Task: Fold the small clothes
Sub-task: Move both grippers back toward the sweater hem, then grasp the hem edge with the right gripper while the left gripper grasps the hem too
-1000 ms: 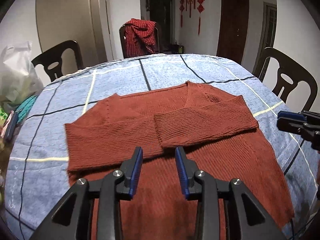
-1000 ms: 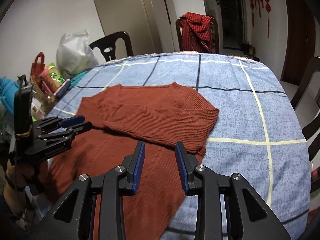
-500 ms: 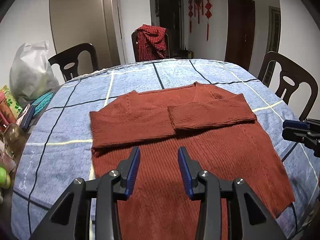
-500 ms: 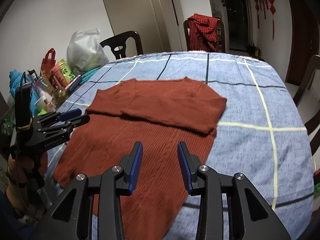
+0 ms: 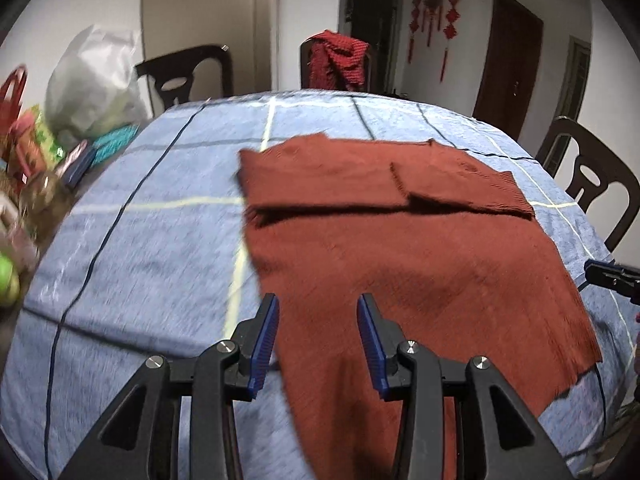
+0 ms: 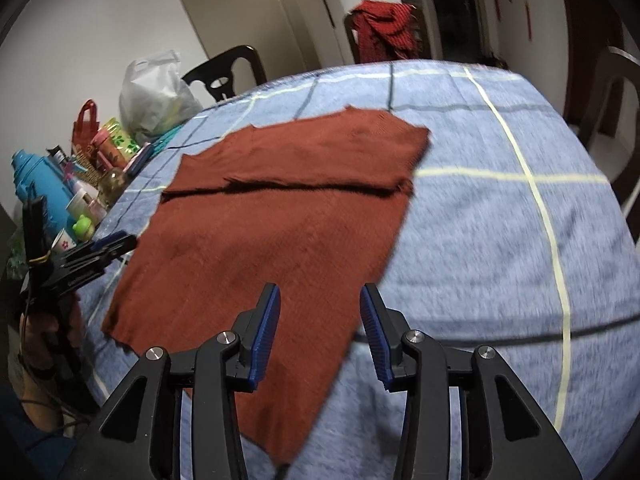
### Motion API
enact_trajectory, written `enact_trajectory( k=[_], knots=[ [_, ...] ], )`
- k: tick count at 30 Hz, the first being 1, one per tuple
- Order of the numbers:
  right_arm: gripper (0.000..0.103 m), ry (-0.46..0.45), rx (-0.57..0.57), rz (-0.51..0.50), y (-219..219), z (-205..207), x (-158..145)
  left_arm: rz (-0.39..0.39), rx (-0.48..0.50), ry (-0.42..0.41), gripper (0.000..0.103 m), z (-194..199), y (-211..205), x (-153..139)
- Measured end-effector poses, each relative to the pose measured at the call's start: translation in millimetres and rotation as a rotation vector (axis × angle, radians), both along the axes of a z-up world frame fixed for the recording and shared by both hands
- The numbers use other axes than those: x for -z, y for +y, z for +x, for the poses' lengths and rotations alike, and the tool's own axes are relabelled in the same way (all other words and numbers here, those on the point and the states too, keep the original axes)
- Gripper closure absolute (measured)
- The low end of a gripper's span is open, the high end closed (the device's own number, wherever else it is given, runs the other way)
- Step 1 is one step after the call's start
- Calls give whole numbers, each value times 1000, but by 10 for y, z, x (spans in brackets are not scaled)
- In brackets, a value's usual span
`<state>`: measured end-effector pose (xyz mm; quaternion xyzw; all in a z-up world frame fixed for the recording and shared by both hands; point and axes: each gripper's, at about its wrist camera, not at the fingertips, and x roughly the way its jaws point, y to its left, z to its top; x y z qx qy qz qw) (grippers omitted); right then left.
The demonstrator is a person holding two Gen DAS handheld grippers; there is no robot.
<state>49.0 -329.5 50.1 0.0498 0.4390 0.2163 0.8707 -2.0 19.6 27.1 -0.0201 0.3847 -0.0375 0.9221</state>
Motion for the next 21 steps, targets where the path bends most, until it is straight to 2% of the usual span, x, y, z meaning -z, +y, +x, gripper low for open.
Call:
enact_trajectory(
  k=[7,14,21],
  knots=[
    [61,65,26,42,-116,-32,192,-124,-9,73,60,-136,185,223],
    [61,88,-12,88,-27,-30,263,-167,20,70,60,-202,103,234],
    [60,103,-41,142,-2,-87,293,-111,17,75,59,-268,-40,217]
  ],
)
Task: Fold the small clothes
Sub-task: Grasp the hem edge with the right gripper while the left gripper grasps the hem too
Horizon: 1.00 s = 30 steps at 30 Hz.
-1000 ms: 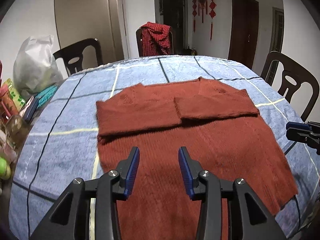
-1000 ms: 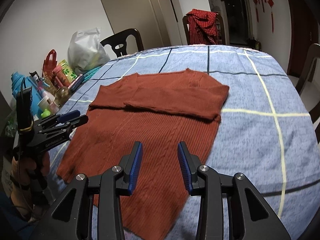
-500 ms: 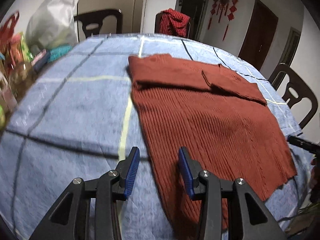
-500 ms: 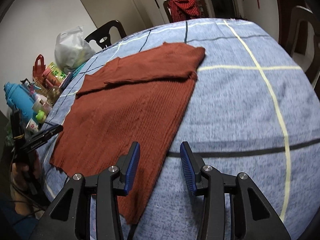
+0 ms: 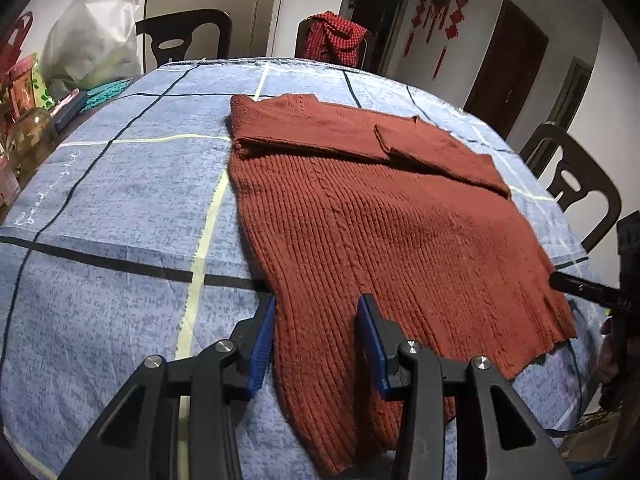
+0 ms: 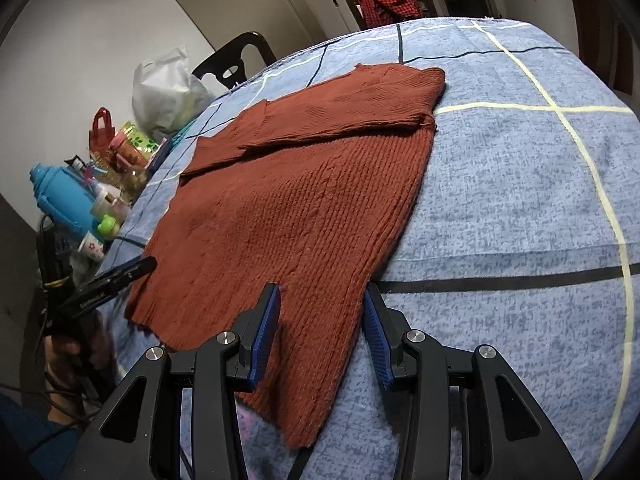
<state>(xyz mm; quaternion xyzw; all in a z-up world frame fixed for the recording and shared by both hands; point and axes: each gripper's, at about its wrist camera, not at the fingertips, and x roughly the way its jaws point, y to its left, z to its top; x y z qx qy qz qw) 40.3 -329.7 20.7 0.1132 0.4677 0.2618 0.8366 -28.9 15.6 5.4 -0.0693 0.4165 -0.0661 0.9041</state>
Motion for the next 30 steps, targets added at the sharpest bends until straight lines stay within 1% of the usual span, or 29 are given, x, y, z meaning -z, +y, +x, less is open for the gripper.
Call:
enact_trajectory(
  k=[1,3,7,9,13,16,18,22,23,24,25,26,28,30],
  knots=[
    [60,6,2,13,-11,1,3,13,-4,3,59,2,-22,-2],
    [60,18,-3,34,-18,-10,9,9,-14,9,59,-4,-25,0],
    [60,52,-43,69,-1,-58,16,-74,-24,17,60,-93,74,9],
    [60,61,-58,80,31,-82,24,-104,-21,21,60,-124,99,12],
    [60,61,-55,105,74,-64,36,-141,-2,18,60,-83,95,16],
    [61,75,-44,131,75,-30,51,-216,4,26,60,-61,145,29],
    [65,75,-49,124,72,-57,49,-257,8,26,60,-106,193,46],
    [84,90,-42,129,7,-94,92,-312,6,25,63,-152,259,71],
    [86,90,-42,127,15,-91,103,-322,5,24,63,-145,263,78],
    [87,89,-44,127,21,-86,108,-326,3,23,65,-132,260,80],
    [88,88,-45,128,30,-78,111,-329,7,24,71,-114,244,83],
    [89,86,-47,126,53,-69,108,-334,13,30,74,-94,226,92],
    [93,80,-51,115,100,-54,103,-331,12,33,88,-66,208,118],
    [94,74,-50,112,107,-54,92,-329,18,33,91,-56,214,111]
  ],
)
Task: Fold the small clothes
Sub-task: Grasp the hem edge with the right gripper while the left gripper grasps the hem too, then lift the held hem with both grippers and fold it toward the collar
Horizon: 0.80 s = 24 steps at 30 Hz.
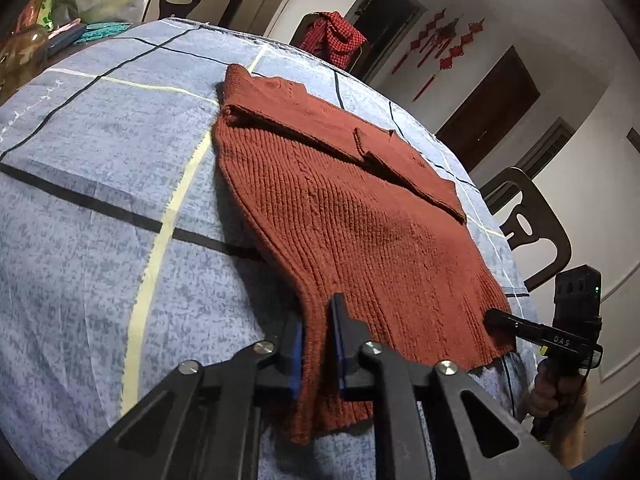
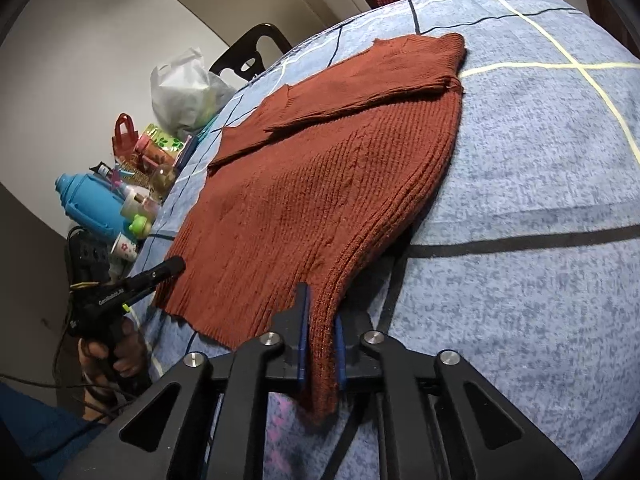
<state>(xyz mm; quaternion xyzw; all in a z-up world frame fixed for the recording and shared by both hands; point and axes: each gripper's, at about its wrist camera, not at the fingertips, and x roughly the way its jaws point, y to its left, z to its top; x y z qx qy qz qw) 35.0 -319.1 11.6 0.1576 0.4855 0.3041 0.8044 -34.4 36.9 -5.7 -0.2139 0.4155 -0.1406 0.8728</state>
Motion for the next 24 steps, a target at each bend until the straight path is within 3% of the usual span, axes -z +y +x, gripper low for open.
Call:
enact_trajectory(
  k=[7,13,24],
  knots=[
    [96,-72,42,38,-325,-133,-233,1,-9,-66,95,-173,199,-205],
    [97,20,81,31,-411,-88,67,-26,-29,5,96,-142,323,31],
    [96,25,47,18,-327,-47,49,-37,-2,-13,96,-159,254,12]
  ],
)
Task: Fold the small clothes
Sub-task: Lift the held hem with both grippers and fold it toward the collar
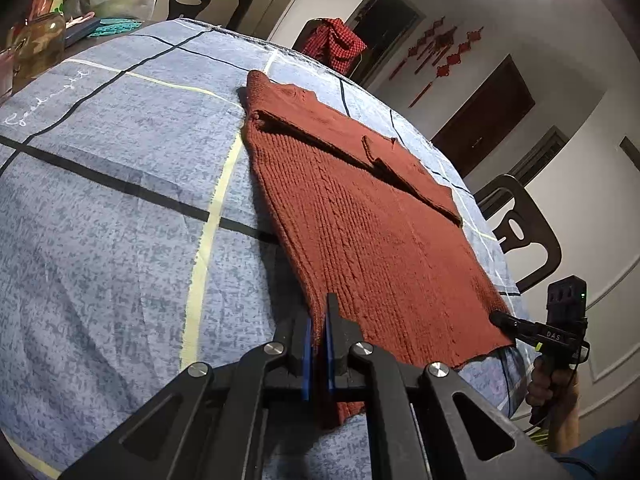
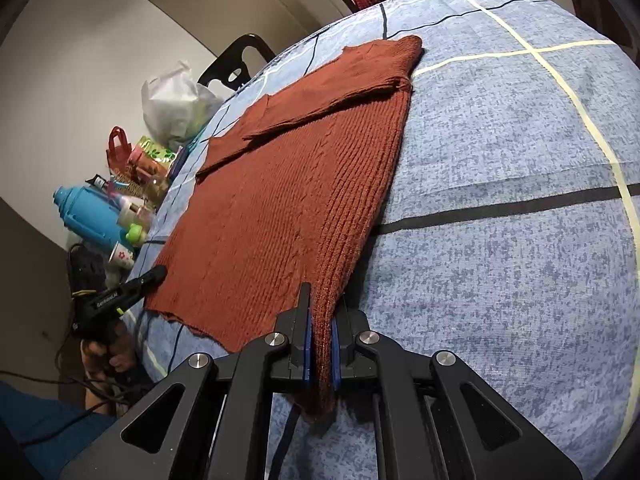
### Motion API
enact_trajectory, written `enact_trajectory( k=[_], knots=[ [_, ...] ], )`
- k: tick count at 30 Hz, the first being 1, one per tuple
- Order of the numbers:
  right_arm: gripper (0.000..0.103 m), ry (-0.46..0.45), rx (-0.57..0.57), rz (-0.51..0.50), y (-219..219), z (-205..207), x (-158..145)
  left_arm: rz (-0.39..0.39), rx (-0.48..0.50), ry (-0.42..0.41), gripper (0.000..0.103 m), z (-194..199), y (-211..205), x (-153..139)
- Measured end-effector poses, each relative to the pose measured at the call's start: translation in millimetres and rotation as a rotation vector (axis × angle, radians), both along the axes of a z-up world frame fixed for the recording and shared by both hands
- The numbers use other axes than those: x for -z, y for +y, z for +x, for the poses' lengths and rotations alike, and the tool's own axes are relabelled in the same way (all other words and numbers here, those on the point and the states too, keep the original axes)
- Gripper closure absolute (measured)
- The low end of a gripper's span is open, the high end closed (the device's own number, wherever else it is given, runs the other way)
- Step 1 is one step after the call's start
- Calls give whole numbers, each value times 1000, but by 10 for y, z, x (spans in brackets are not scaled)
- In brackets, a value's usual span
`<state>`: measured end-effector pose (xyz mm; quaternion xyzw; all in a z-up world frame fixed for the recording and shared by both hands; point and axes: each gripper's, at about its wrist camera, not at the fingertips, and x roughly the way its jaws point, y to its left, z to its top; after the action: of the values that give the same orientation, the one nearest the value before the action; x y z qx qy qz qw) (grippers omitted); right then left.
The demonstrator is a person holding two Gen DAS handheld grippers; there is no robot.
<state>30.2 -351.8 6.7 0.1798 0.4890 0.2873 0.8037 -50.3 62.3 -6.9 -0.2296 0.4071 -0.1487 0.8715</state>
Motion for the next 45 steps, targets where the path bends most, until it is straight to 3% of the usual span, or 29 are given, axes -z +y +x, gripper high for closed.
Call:
enact_trajectory(
  k=[10,17,23,29,36,45],
  knots=[
    [95,-1,-30,-11,25,-10,-37,-38,32,-28,96,-13,-18,-54],
    [95,-47,-47,91,17,65,-235,-75,9,-113,96,44,67,-321],
    [95,-126,-33,175,16,330,-564,-85,17,-235,96,341,84,-714],
    [95,-196,5,231,30,744,-891,-74,0,-299,96,826,182,-1007],
    [95,-195,35,258,87,1357,-983,-78,-37,-262,96,1495,274,-1037],
    [95,16,67,233,162,1912,-316,-88,-57,-68,96,2106,269,-449]
  ],
)
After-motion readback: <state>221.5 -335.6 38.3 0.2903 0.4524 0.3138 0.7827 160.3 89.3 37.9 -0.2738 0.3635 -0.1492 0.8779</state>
